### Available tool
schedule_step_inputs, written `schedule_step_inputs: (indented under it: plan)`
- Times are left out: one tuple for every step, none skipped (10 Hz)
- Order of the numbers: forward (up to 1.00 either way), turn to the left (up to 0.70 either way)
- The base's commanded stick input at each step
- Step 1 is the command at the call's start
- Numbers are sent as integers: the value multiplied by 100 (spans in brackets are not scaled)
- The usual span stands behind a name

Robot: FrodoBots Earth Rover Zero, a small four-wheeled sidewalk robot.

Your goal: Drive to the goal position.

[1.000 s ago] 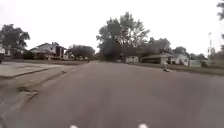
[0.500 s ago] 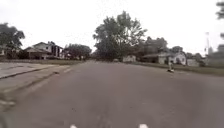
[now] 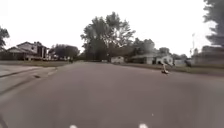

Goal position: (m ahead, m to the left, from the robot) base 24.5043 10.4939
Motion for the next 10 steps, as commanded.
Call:
schedule_step_inputs:
  plan:
    - [100, 0]
    - [100, 0]
    - [100, 0]
    - [100, 0]
    - [100, 0]
    - [100, 0]
    - [100, 0]
    - [100, 0]
    - [100, 0]
    - [100, -7]
